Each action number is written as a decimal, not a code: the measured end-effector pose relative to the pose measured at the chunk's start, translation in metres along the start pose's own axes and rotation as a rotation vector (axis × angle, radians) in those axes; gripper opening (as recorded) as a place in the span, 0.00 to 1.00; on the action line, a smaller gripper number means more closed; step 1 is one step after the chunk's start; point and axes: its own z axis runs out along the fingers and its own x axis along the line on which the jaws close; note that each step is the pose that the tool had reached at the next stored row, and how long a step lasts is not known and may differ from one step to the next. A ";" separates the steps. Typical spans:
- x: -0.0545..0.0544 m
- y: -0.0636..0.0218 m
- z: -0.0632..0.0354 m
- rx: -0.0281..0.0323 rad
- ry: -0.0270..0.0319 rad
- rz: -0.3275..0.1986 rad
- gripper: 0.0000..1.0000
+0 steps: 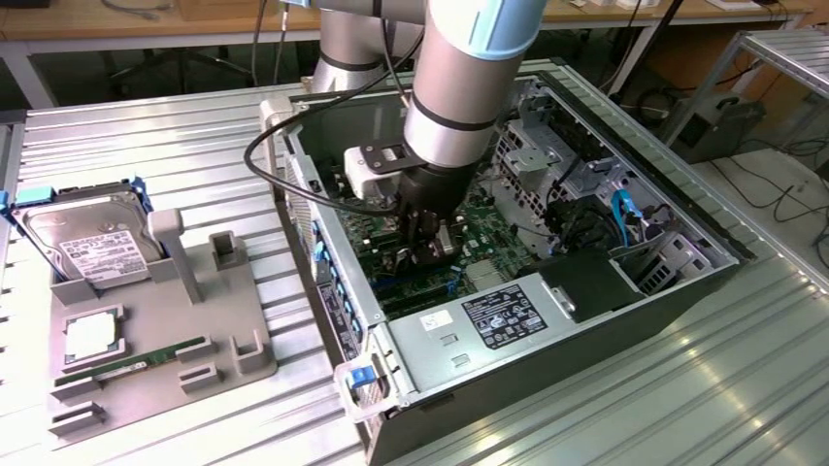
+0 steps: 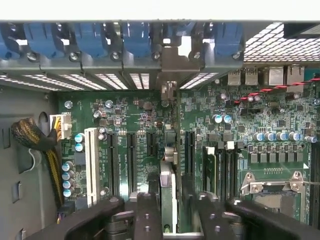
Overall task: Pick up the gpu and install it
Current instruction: 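Press down on the gpu until it lock into place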
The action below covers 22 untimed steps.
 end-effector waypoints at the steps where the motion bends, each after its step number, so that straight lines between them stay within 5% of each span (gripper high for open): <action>1: 0.000 0.0000 -0.0003 -0.0002 0.0000 0.000 0.34; 11: -0.001 0.0006 -0.0311 -0.0004 -0.0032 0.000 0.34; 14: -0.004 0.0010 -0.0320 -0.0003 -0.0034 0.000 0.32; 19: -0.007 0.0039 -0.0301 -0.0002 -0.0032 0.000 0.11; 22: -0.007 0.0065 -0.0230 0.0000 -0.0033 0.000 0.11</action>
